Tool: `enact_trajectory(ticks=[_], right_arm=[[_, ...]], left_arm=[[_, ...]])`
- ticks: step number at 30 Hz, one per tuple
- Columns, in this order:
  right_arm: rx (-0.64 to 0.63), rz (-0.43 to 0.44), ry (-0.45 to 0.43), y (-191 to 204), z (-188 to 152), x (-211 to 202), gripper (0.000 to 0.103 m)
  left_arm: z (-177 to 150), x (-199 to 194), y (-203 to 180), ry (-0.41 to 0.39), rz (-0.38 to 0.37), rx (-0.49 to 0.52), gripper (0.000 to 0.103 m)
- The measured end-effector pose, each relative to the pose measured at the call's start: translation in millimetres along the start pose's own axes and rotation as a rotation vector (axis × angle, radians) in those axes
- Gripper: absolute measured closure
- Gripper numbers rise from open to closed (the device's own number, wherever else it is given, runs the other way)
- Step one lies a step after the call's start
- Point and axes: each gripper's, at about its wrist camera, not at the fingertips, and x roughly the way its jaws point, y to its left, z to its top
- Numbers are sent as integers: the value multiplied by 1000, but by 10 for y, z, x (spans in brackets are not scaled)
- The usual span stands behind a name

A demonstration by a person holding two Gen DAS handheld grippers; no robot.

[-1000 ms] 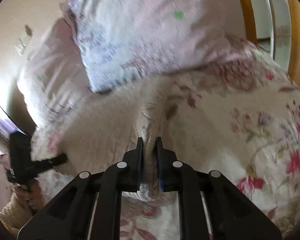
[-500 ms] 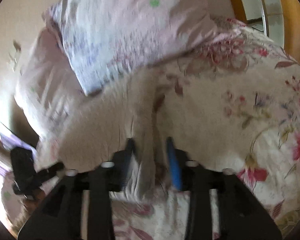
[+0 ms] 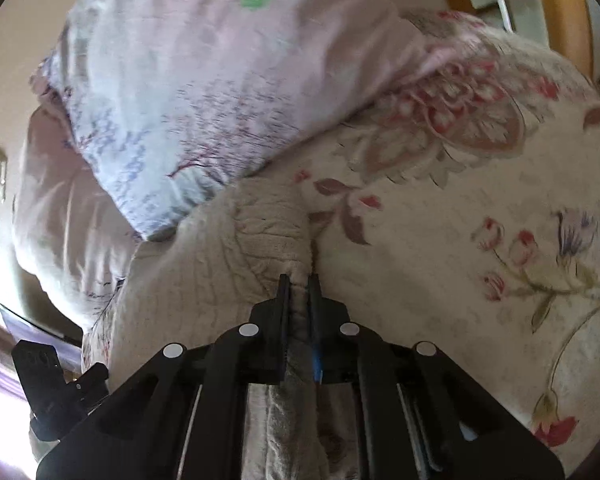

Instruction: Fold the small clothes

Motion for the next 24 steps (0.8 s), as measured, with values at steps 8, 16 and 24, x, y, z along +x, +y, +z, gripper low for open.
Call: enact_trajectory(ticks=[8,16,24], right_arm=[[-12,3,19,-23,-39,-10,92],[32,133,34,-77,74,-242,31],[69,142,101,-164,71,-98,30]], left_arm=[[87,131,-96,-27,53,47,23],[135,140,-235,-42,141,134,10],[165,224,-237,-31,159,148,6]])
